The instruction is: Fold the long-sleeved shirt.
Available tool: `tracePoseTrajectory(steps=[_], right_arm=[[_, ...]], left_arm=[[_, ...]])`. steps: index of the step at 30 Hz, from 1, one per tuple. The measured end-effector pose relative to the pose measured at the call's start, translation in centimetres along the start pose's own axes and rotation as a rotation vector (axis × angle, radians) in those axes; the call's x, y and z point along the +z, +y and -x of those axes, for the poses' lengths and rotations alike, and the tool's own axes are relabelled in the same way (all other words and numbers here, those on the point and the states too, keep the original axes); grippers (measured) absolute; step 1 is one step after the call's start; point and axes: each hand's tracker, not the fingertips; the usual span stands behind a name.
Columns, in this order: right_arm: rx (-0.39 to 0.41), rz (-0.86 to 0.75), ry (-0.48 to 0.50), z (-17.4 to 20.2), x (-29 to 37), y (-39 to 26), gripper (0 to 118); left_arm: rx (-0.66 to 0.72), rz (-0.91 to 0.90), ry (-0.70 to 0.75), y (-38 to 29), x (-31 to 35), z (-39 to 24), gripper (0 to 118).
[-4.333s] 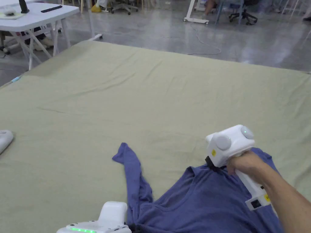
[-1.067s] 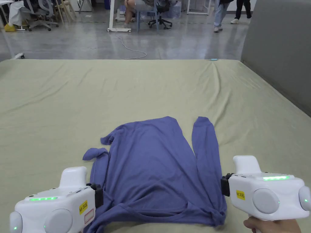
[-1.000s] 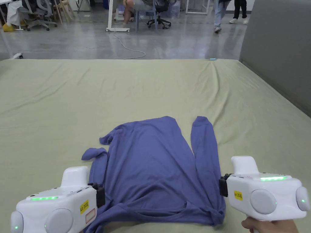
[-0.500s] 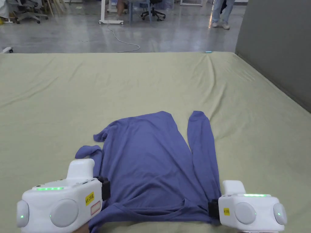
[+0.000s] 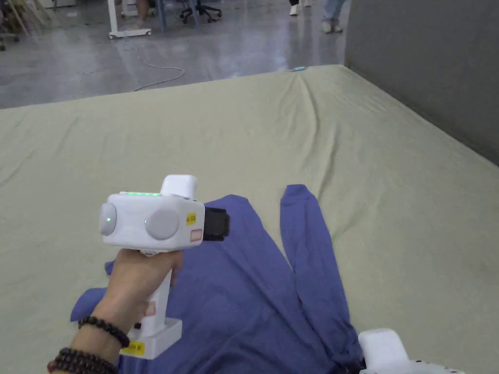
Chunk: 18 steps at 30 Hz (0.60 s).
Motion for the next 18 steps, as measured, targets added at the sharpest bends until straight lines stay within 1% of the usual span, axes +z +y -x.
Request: tracePoseTrajectory(steps=[1, 2, 3, 5, 6, 8, 9, 11, 12, 13, 14, 15, 16, 17, 18], right_arm=[[-0.003, -0.008, -0.014, 0.0, 0.0, 0.3, 1], [-0.002, -0.013, -0.012, -0.1, 0.1, 0.6, 1], [0.002, -0.014, -0.003, -0.2, 0.1, 0.9, 1], [-0.006, -0.034, -0.003, -0.1, 0.2, 1.1, 1], [0.005, -0.034, 0.015, 0.2, 0.3, 1.1, 1], [0.019, -0.038, 0.009, 0.5, 0.4, 0.8, 1], [0.020, -0.042, 0.013, 0.4, 0.4, 0.6, 1], [0.004, -0.031, 0.021, 0.2, 0.3, 0.4, 1], [0.003, -0.025, 0.026, 0.0, 0.2, 0.3, 1], [-0.001, -0.020, 0.031, -0.3, 0.2, 0.1, 1], [-0.008, -0.009, 0.031, -0.4, 0.1, 0.1, 1], [-0.009, -0.003, 0.035, -0.7, 0.0, 0.0, 1], [-0.008, 0.002, 0.038, -1.1, -0.1, -0.1, 1], [-0.014, 0.007, 0.034, -1.4, -0.3, 0.0, 1], [-0.023, 0.010, 0.037, -1.6, -0.4, 0.1, 1]], left_arm=[[-0.014, 0.030, 0.034, 1.5, -2.5, -0.1, 107], [-0.049, 0.039, 0.090, 3.0, -4.8, -0.5, 107], [-0.112, 0.046, 0.128, 4.2, -7.3, -0.9, 107], [-0.202, 0.044, 0.136, 5.9, -11.6, -1.6, 107], [-0.209, 0.063, 0.135, 6.5, -13.8, -1.6, 107], [-0.199, 0.131, 0.178, 7.5, -18.1, -1.5, 107], [-0.186, 0.159, 0.159, 7.6, -19.6, -1.3, 107], [-0.103, 0.222, 0.106, 7.4, -22.1, -1.1, 107], [-0.071, 0.255, 0.108, 7.2, -22.2, -1.4, 104], [-0.037, 0.289, 0.113, 6.6, -22.9, -1.5, 93], [-0.017, 0.337, 0.114, 6.1, -23.4, -1.7, 86], [0.017, 0.319, 0.095, 5.8, -23.2, -1.9, 77], [0.004, 0.252, 0.132, 6.0, -22.4, -2.1, 47], [-0.007, 0.256, 0.126, 6.1, -21.9, -2.6, 10], [-0.038, 0.233, 0.088, 6.2, -21.3, -3.2, 0]])
